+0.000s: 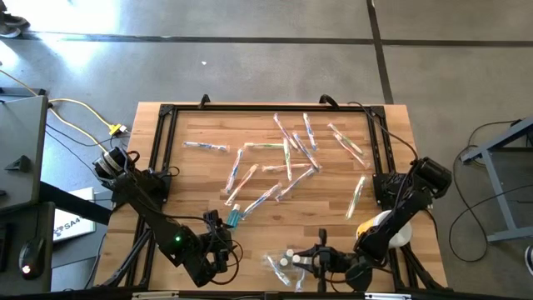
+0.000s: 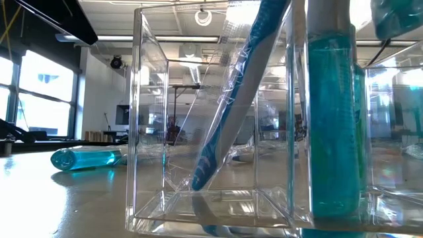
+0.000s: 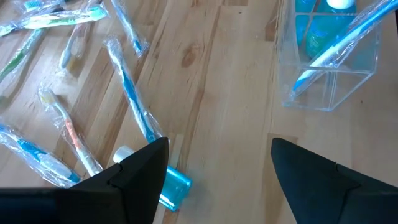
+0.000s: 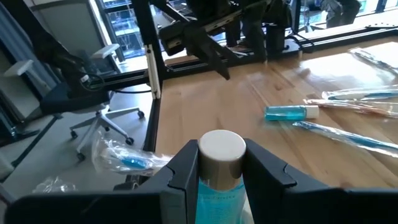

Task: Pick & Place toothbrushing station
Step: Put the mouthwash into the transparent organizer, then put the blue toothbrush into the transparent organizer

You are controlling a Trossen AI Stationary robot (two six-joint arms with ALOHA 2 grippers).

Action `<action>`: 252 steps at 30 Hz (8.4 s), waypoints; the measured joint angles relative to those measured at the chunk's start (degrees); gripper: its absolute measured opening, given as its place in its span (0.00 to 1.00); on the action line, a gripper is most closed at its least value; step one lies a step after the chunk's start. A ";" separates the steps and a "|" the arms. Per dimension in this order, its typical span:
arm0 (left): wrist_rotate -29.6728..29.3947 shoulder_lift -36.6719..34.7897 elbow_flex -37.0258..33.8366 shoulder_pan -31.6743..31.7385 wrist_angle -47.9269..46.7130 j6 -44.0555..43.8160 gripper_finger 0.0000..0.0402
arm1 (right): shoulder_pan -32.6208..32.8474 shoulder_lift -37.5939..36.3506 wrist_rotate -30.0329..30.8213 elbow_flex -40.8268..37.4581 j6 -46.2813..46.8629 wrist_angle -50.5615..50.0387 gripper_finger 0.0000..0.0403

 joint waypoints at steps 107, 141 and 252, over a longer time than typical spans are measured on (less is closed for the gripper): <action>43.60 -14.75 -24.62 83.21 5.15 66.84 0.69 | -4.05 -4.36 -5.99 0.03 12.61 -5.01 0.59; 40.43 -0.04 -24.39 82.80 4.55 51.62 0.07 | -5.94 0.21 -15.09 0.04 6.97 1.29 0.59; 5.00 12.82 -12.18 6.03 79.01 38.56 0.47 | 1.43 -0.05 18.09 0.02 -46.12 15.76 0.59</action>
